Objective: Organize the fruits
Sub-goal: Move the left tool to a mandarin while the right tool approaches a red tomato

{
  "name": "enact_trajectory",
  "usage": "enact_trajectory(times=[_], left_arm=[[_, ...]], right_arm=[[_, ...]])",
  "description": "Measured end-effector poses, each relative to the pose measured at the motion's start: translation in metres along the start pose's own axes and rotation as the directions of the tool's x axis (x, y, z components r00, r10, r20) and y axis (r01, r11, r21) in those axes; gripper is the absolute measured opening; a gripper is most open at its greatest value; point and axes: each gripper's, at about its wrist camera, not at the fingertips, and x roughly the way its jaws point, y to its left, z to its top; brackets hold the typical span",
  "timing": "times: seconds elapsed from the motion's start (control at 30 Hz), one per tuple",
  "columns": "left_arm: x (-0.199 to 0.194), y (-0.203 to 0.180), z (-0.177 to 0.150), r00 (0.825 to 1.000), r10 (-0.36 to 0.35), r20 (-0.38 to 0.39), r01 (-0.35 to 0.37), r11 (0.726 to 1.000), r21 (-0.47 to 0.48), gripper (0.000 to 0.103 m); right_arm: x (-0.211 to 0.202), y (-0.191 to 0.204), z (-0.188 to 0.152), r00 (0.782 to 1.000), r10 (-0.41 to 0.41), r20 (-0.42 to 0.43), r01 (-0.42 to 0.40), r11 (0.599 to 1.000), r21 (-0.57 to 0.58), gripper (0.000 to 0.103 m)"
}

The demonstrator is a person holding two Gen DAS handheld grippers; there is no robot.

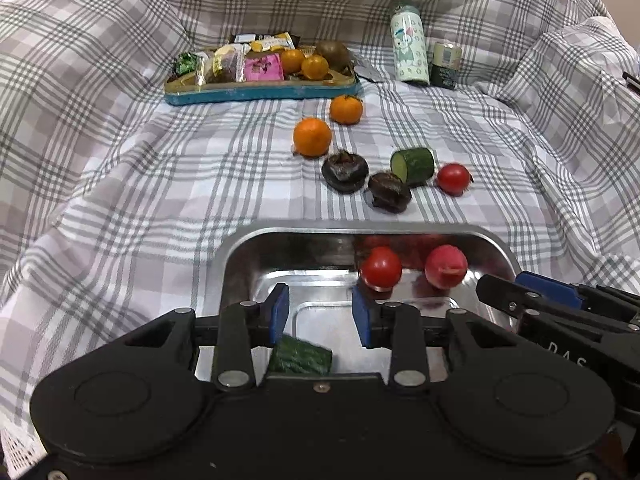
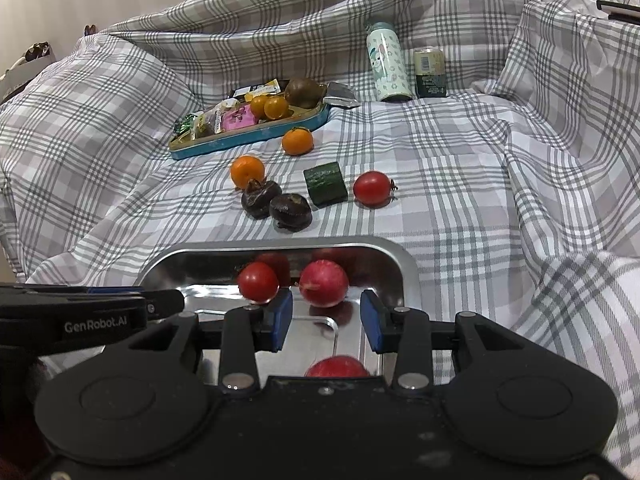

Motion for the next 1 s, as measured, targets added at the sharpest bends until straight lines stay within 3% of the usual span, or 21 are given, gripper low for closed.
enact_trajectory(times=[0.57,1.0], left_arm=[[0.019,0.004,0.05,0.996,0.022,0.089,-0.026,0.999,0.044,0.043],[0.055,0.014,0.082,0.997,0.015,0.074,-0.017,1.0,0.026,0.043]], right_arm=[[0.031,-0.01,0.055,0.994,-0.042,0.096,0.048,0.997,-0.054,0.04],[0.075,-0.025,0.08,0.994,-0.087,0.072,0.09,0.995,-0.039,0.04]])
